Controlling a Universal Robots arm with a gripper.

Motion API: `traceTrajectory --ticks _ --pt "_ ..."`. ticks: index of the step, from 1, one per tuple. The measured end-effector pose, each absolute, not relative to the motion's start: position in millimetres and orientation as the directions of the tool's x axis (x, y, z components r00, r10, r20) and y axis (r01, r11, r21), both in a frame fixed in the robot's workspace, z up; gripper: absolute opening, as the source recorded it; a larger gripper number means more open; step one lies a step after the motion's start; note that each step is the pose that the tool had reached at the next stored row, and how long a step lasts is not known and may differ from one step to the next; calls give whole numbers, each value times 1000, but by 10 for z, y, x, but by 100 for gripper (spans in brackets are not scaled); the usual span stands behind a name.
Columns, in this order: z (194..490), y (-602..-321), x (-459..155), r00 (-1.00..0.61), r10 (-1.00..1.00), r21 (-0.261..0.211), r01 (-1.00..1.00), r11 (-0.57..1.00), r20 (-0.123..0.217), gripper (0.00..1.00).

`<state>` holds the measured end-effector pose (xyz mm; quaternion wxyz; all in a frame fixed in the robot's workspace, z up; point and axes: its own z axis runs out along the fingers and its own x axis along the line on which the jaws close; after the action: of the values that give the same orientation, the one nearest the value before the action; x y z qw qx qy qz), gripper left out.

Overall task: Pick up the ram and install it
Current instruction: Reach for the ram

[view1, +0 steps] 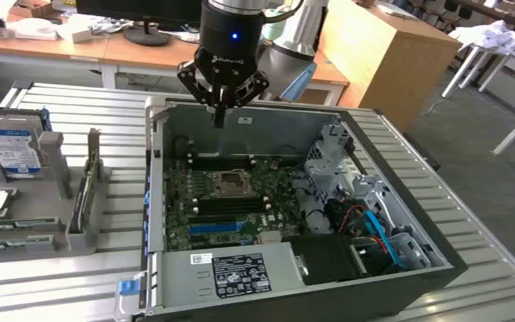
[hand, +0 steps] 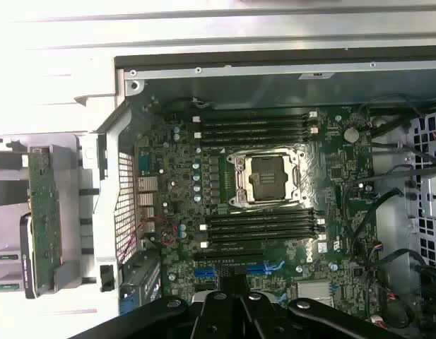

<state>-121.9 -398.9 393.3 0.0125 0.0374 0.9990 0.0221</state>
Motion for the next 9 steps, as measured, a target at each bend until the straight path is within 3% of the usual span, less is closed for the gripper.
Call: traceTrajectory --ticks 9 --pt "3933 -3988 -1235 -997 75 45 74 996 -23 11"
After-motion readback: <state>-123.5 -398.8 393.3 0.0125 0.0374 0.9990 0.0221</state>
